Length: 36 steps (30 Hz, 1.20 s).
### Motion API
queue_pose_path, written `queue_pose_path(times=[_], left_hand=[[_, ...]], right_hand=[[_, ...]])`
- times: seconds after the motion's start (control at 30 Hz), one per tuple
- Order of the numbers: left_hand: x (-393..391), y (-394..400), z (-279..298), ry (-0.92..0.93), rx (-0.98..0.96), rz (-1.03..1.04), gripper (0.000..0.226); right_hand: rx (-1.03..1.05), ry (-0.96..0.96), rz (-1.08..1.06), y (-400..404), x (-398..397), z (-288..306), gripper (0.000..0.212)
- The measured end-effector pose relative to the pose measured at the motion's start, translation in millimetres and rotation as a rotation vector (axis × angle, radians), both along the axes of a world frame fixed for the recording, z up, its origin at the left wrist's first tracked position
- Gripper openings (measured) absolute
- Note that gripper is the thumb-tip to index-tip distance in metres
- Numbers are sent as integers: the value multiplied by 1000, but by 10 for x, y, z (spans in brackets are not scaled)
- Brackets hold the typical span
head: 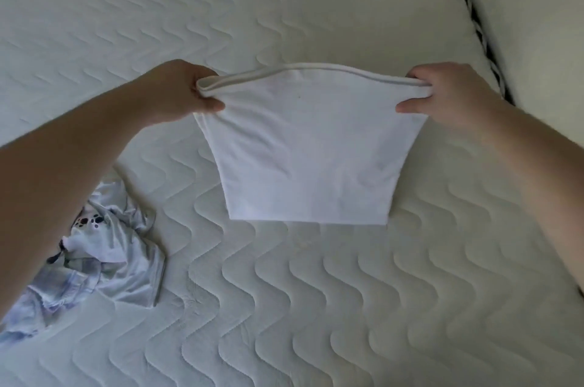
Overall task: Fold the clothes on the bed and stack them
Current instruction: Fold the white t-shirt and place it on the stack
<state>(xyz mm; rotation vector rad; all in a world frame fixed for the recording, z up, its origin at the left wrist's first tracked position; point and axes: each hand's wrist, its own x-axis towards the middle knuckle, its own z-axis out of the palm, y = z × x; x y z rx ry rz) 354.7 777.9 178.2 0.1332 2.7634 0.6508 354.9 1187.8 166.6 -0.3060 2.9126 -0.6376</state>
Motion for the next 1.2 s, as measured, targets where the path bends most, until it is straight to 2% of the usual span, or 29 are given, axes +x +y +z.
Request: queue_pose_path(times=[0.13, 0.27, 0.43, 0.53, 0.6, 0.67, 0.77, 0.87, 0.93, 1.0, 1.1, 1.2], left_hand=[[66, -14, 518, 123, -14, -10, 20], [357, 5, 445, 289, -10, 4, 25], [948, 194, -481, 389, -44, -21, 36], [1529, 333, -1251, 355, -62, -62, 39], [1987, 407, -1745, 326, -81, -109, 42], [2401, 474, -2156, 326, -123, -168, 46], [2816, 560, -2483, 261, -229, -181, 46], [3008, 629, -2514, 181, -275, -160, 55], [3038, 647, -2493, 110, -210, -95, 55], [2966, 643, -2464, 100, -94, 59, 49], [2700, 627, -2436, 58, 89, 449, 41], [2401, 602, -2428, -39, 222, 789, 35]], right_hand=[[-76, 121, -22, 24, 6, 557, 20], [-91, 222, -26, 18, 217, 494, 21], [11, 209, -31, 20, 745, -426, 20], [94, 90, -19, 58, 1308, -1173, 19], [99, -4, -10, 100, 1752, -1618, 24], [86, -9, 29, 147, 2148, -1971, 33], [120, -25, 115, 188, 2502, -2236, 53], [185, -94, 129, 211, 2626, -2267, 65], [138, -118, 67, 182, 2627, -2237, 59], [-15, -150, -107, 130, 2571, -2202, 45], [-227, -196, -471, 86, 2362, -2160, 32], [-243, -201, -610, 59, 2140, -2178, 25]])
